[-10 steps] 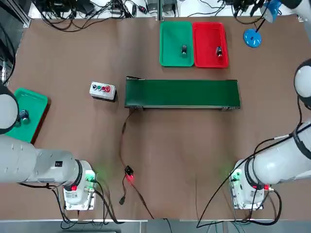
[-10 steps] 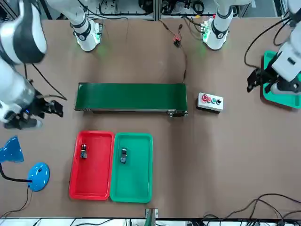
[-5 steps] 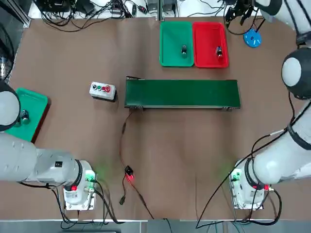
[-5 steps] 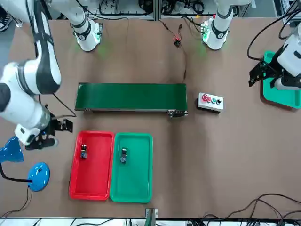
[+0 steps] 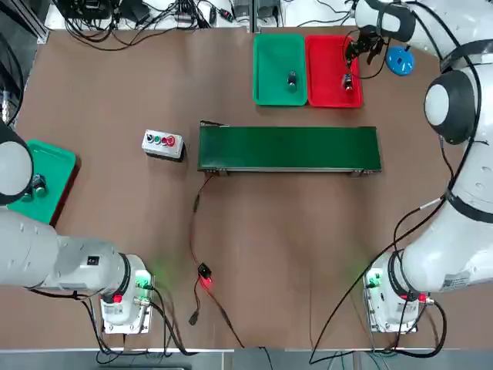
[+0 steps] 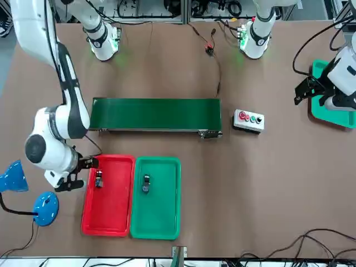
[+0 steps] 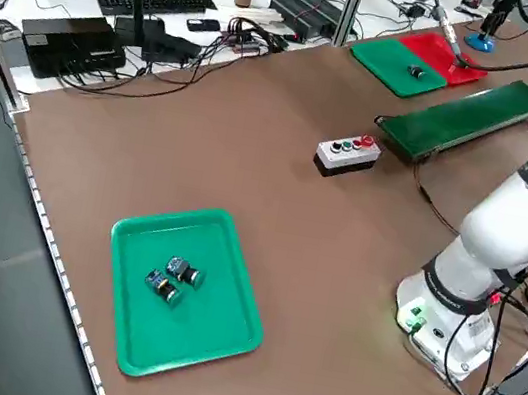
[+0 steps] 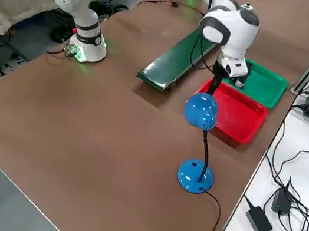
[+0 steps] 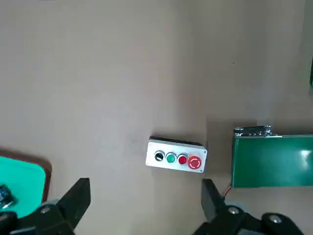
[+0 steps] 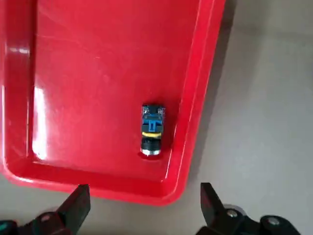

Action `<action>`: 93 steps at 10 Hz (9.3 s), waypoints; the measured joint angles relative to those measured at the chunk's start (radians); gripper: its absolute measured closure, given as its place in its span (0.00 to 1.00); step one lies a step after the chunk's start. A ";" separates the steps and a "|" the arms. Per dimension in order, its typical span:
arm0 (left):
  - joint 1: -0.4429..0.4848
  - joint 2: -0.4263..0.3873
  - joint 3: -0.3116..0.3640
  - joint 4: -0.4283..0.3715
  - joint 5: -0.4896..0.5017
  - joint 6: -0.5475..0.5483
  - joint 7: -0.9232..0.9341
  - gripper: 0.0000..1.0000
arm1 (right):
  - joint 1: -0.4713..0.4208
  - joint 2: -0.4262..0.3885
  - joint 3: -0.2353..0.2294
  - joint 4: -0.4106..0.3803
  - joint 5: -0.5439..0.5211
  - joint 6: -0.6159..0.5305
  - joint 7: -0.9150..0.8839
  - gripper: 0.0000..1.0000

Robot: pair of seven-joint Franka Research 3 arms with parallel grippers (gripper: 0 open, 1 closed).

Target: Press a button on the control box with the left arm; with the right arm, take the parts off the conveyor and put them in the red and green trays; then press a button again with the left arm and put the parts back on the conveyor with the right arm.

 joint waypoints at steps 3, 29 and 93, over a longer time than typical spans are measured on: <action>0.000 0.009 0.001 0.001 0.000 0.000 0.000 0.00 | 0.000 0.058 0.000 0.001 0.015 0.112 0.000 0.00; 0.002 0.013 0.003 0.003 0.000 0.000 0.001 0.00 | 0.009 0.187 -0.003 -0.032 0.016 0.340 0.000 0.67; -0.003 0.026 0.002 0.004 0.000 0.000 0.001 0.00 | 0.363 0.281 -0.014 0.058 0.075 0.683 0.753 0.00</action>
